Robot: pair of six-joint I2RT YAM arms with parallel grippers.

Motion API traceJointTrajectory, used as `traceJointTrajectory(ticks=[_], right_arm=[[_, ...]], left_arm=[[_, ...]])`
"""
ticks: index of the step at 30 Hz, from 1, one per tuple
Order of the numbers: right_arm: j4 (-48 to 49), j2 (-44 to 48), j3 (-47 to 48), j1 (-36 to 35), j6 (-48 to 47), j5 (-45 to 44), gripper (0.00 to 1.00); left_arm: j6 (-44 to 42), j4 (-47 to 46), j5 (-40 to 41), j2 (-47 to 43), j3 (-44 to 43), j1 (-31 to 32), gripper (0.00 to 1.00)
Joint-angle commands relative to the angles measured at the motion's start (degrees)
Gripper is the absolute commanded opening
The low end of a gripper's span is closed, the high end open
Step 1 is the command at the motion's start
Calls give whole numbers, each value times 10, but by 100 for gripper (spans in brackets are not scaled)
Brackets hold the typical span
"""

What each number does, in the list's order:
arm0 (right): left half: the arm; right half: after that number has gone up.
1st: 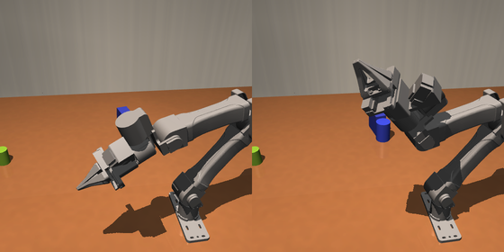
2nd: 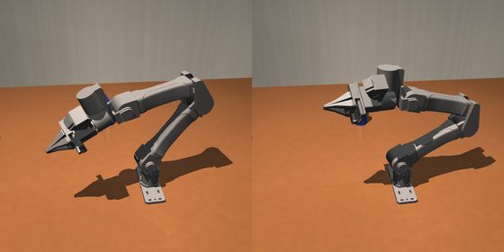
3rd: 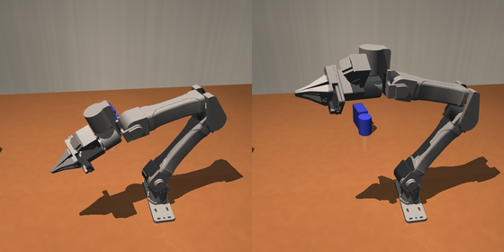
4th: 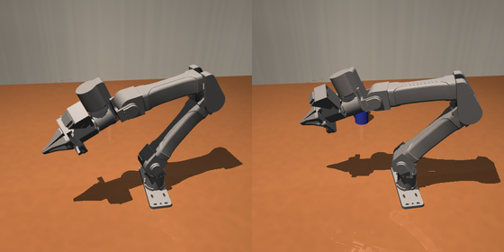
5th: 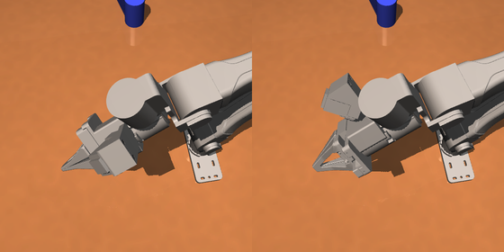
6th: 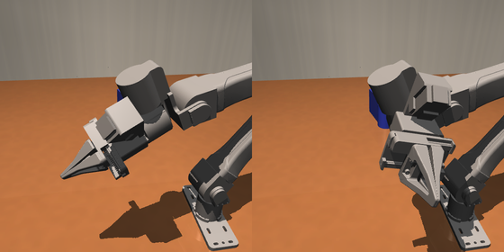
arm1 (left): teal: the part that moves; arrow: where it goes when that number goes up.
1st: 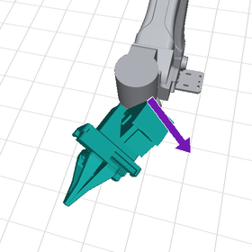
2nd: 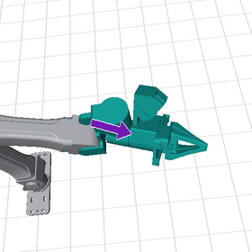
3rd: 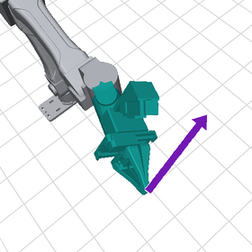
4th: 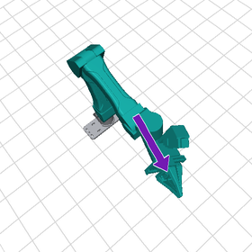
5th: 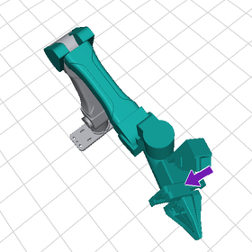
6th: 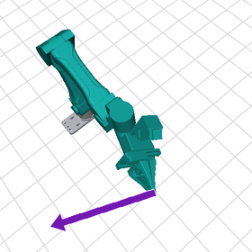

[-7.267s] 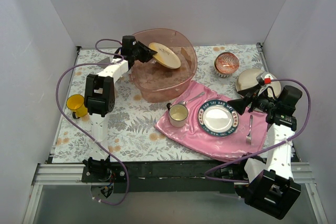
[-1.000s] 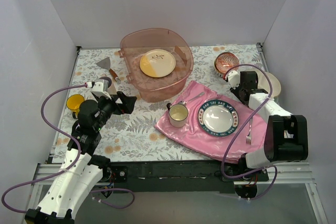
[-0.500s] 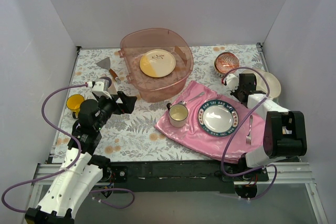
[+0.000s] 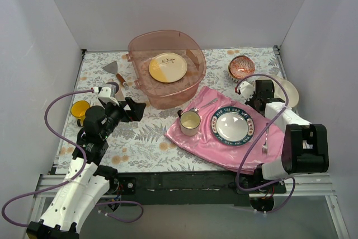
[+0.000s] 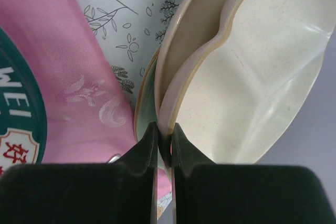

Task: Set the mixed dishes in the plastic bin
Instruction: Pick up the plate at the center of the board.

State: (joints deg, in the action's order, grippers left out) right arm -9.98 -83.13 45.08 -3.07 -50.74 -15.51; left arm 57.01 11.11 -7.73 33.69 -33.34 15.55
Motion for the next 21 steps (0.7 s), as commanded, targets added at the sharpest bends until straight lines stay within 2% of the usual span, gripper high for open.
traceJointTrajectory(ticks=[1, 21], right_arm=[[13, 62, 11, -2, -46, -21, 1], [-47, 200, 13, -1, -117, 29, 1]], left_arm=[[-3, -9, -5, -1, -1, -2, 98], [0, -11, -17, 7, -1, -3, 98]])
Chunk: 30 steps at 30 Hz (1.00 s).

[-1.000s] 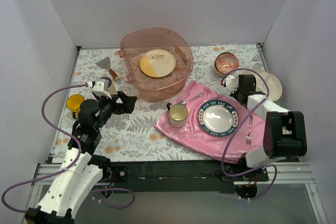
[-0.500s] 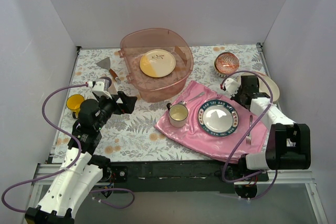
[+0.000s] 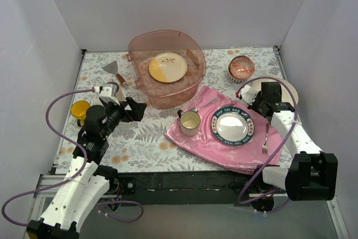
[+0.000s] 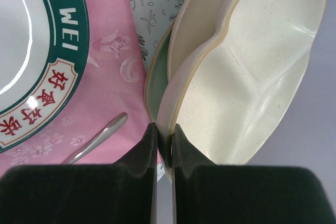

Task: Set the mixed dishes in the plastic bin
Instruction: Pick up the plate at the center of the board.

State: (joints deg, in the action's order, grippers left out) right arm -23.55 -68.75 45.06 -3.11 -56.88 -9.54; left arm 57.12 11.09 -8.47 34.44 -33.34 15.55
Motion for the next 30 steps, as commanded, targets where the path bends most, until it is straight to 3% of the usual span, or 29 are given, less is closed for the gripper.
traceJointTrajectory(ticks=[1, 13, 21, 30], right_arm=[[86, 62, 13, -1, -60, -29, 1], [17, 150, 34, -1, -74, 7, 1], [-34, 198, 66, -1, -109, 44, 1], [-80, 255, 95, -1, -164, 81, 1]], left_arm=[[-1, -11, -11, 1, -1, -3, 98], [43, -28, -83, -2, -3, -2, 98], [187, -68, -224, 29, -51, -2, 98], [358, -130, -331, 93, -74, -1, 98]])
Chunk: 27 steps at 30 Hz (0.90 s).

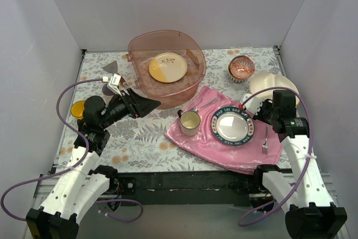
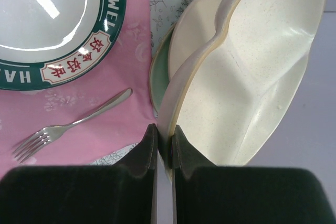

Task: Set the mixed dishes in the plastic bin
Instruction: Pick up the plate at the center of the board.

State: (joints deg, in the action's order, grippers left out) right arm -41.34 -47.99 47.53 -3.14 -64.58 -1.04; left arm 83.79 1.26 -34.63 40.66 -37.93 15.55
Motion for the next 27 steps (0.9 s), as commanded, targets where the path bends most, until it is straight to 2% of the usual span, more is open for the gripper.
traceJointTrajectory(ticks=[1, 5, 10, 15, 22, 27], right_arm=[[94, 57, 71, -1, -101, 1, 1], [80, 79, 71, -2, -136, 32, 1], [62, 105, 65, -1, -177, 84, 1], [43, 119, 61, -3, -216, 132, 1], [14, 146, 31, -6, -297, 194, 1], [3, 154, 19, -7, -318, 229, 1]], left_arm=[[111, -35, -83, 48, -29, -1, 98], [141, -49, -79, 67, -36, 11, 98], [153, -53, -25, 92, -48, 78, 98], [171, -54, 33, 154, -66, 152, 98], [179, -56, 86, 234, -116, 208, 98], [185, -56, 120, 290, -154, 253, 98]])
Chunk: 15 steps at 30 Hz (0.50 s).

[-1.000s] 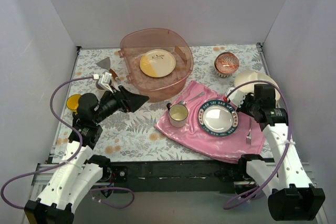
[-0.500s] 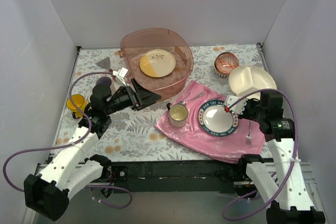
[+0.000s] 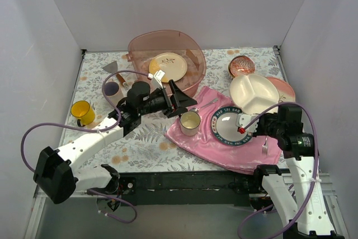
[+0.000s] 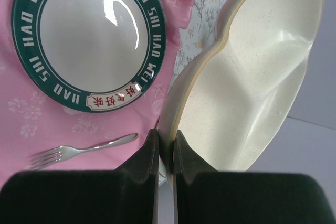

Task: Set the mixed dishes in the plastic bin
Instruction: Pick up the plate at the center of the board.

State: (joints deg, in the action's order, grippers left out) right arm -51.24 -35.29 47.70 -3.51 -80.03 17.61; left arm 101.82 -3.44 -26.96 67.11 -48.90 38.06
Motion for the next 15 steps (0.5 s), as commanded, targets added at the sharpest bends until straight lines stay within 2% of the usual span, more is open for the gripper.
traceJointTrajectory(ticks=[1, 7, 15], right_arm=[[99, 28, 15, -4, -168, 47, 1], [90, 44, -9, -5, -217, 81, 1], [89, 47, -9, -6, -225, 114, 1]], left_arm=[[12, -9, 52, 45, -51, 34, 98], [15, -10, 79, 102, -97, 70, 98], [3, 25, 151, 184, -148, 104, 98]])
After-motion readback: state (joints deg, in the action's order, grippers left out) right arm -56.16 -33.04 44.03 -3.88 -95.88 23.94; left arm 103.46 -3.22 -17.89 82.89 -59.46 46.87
